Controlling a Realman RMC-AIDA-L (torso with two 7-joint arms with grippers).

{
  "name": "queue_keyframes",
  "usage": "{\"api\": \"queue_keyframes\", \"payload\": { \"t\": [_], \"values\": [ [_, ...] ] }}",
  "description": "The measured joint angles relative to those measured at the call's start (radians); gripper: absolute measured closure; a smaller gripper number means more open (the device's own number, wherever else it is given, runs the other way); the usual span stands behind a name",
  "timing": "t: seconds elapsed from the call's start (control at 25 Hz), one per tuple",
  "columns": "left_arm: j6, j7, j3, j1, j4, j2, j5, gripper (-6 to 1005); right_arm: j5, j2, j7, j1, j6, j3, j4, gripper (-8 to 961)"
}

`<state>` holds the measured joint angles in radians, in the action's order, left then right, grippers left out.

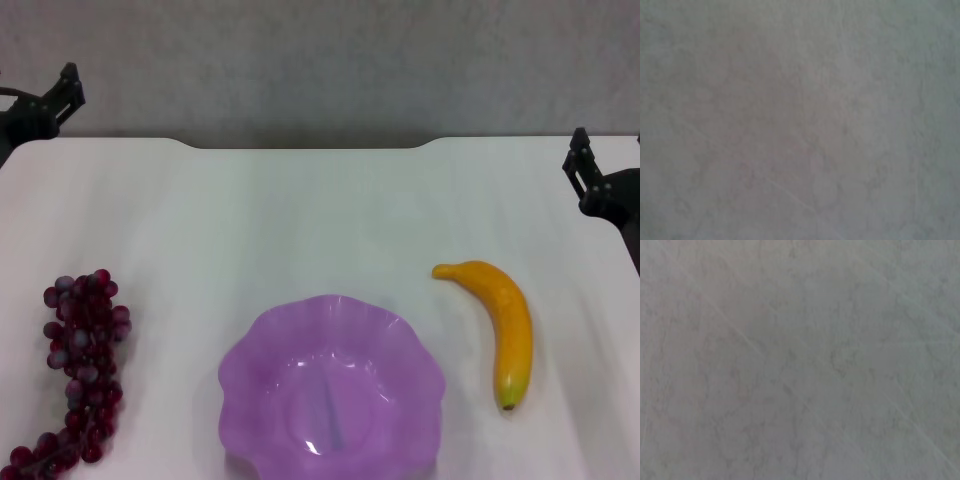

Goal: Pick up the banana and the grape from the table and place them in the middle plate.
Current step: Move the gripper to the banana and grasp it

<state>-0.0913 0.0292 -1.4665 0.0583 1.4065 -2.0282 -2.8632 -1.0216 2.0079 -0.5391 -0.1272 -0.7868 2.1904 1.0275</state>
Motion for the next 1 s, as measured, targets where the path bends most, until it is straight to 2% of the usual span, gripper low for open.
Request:
{"api": "queue_keyframes", "payload": {
  "t": [1.0],
  "values": [
    [-0.015,-0.003,0.025,-0.017,0.001,-0.001,0.001,127,0.0,0.001,0.0,0.023,-0.014,-0.011,0.012,216]
  ]
}}
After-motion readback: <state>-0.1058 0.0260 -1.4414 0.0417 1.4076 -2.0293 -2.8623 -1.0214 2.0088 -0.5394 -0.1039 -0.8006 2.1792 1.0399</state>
